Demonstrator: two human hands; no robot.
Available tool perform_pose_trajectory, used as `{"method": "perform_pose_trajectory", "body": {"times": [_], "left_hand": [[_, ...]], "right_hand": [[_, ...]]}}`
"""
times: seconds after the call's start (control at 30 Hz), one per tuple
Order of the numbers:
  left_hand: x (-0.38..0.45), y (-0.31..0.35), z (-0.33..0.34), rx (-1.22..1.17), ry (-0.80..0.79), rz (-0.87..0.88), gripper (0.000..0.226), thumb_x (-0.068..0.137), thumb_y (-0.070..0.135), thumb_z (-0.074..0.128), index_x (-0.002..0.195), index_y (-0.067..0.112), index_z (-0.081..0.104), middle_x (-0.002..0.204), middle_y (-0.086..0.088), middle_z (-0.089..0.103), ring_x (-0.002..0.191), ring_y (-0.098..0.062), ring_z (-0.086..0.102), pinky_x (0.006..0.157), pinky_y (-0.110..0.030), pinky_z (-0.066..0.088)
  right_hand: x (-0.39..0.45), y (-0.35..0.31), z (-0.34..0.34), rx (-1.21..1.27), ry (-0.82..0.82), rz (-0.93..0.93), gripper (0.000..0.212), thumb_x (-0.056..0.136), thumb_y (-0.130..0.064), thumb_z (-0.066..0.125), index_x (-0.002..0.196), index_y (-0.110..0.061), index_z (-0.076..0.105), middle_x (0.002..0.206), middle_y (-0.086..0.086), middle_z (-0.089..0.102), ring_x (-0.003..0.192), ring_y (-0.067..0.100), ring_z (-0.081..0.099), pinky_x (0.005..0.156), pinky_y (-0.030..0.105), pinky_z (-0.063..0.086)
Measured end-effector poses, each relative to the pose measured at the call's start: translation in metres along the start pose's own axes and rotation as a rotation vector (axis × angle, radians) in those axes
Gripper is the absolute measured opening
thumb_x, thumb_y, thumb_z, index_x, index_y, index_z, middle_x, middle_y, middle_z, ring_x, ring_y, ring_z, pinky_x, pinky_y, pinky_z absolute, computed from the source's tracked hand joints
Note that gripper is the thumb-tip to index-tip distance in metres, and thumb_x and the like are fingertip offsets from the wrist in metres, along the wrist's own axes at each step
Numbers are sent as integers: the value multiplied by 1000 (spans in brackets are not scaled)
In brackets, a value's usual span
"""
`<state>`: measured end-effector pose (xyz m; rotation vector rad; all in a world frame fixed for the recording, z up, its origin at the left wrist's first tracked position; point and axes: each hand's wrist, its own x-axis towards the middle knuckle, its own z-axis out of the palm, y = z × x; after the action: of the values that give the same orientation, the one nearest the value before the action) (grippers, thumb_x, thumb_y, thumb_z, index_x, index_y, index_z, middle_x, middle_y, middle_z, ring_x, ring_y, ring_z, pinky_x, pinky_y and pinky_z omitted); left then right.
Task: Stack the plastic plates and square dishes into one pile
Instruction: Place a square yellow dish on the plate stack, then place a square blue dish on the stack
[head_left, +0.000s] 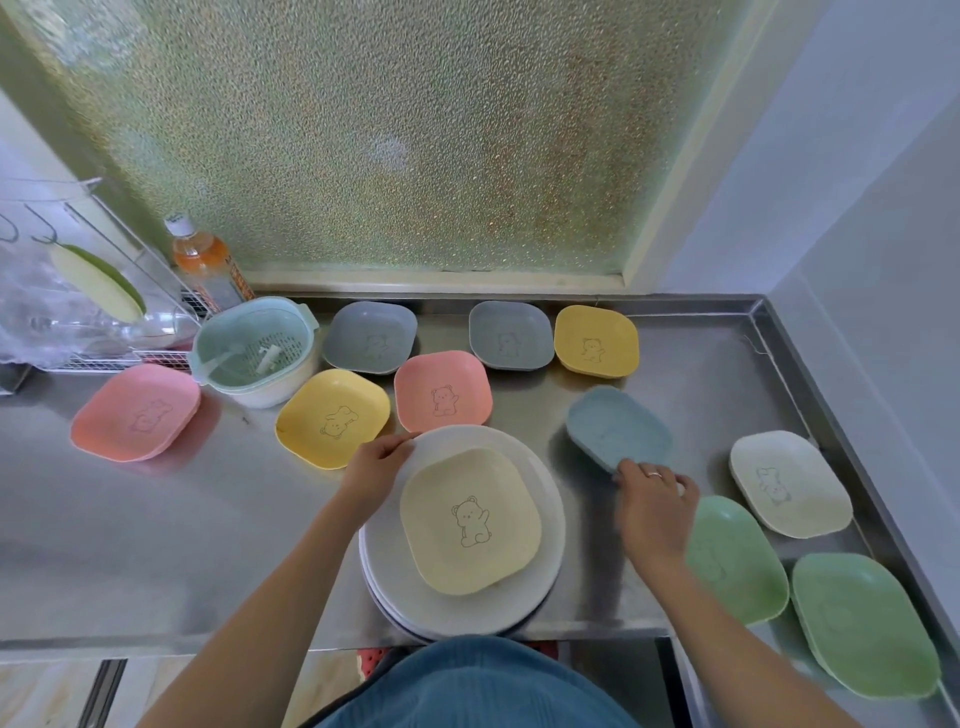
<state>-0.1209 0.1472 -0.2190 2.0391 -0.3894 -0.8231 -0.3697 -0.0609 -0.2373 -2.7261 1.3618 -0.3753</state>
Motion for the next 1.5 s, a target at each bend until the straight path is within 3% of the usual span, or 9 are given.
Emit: {"method": "perform_pose_trajectory", "body": {"times": [0.2, 0.37, 0.57, 0.77, 0.9, 1.07, 1.27, 1.4, 1.5], "left_hand": [[2, -2, 0, -7, 2, -6, 29, 94, 26, 50, 118, 21, 65, 117, 1, 66, 101, -16, 55, 89, -29, 39], [4, -2, 1, -53, 18, -35, 27, 94, 25, 51, 114, 18, 67, 112, -2, 67, 87, -15, 57, 83, -31, 39], [1, 2, -1, -80, -18, -39, 27, 95, 30, 49, 113, 24, 68, 107, 3, 66, 98, -22, 58, 87, -36, 43], [-1, 4, 0, -99, -4, -41, 26, 95, 29, 48, 111, 24, 68, 105, 4, 66, 98, -21, 57, 86, -34, 42], [-1, 5, 0, -71, 1, -61, 26, 95, 31, 47, 111, 29, 68, 104, 5, 65, 99, -21, 56, 85, -34, 41], [0, 5, -1, -83, 1, -65, 24, 92, 30, 51, 106, 29, 70, 99, 6, 66, 93, -18, 57, 82, -32, 42], [10, 6, -6, -97, 124, -62, 24, 92, 32, 52, 74, 29, 69, 83, 3, 70, 80, -20, 60, 72, -28, 46], [25, 8, -12, 143, 129, -85, 25, 93, 34, 49, 107, 24, 67, 111, 1, 68, 88, -14, 56, 79, -29, 42], [41, 20, -11, 298, 78, -66, 27, 93, 31, 48, 114, 26, 63, 116, 0, 63, 95, -17, 57, 84, -33, 49]], "right_hand": [[-3, -45, -17, 231, 308, -476, 17, 75, -4, 56, 77, -14, 69, 87, 1, 71, 91, 14, 61, 94, 41, 35], [-28, -59, -13, 253, 236, -851, 14, 74, -5, 63, 80, -16, 69, 91, 0, 70, 104, 13, 53, 99, 41, 36], [-46, -48, -11, 174, 98, -938, 21, 68, -7, 74, 84, -20, 66, 95, -2, 68, 105, 13, 53, 101, 42, 37], [-47, -53, -19, 199, -26, -1007, 10, 77, -16, 69, 86, -19, 65, 96, -1, 66, 97, 16, 58, 104, 37, 41], [-49, -51, -21, 239, -99, -1022, 8, 82, -17, 56, 86, -16, 63, 94, 2, 64, 92, 18, 58, 105, 35, 38], [-49, -50, -21, 231, -168, -985, 16, 76, -31, 60, 84, -17, 60, 91, 0, 62, 89, 18, 56, 103, 33, 36], [-10, -54, -25, 374, -49, -725, 16, 83, -23, 50, 86, -12, 61, 89, 3, 62, 89, 20, 55, 96, 39, 40], [52, -52, -19, 277, -153, -297, 26, 90, -14, 48, 113, -8, 59, 113, 10, 63, 109, 31, 54, 101, 43, 37], [94, -54, -5, 93, -333, -189, 50, 92, -17, 47, 141, -24, 40, 143, 13, 44, 131, 32, 38, 112, 43, 24]]}}
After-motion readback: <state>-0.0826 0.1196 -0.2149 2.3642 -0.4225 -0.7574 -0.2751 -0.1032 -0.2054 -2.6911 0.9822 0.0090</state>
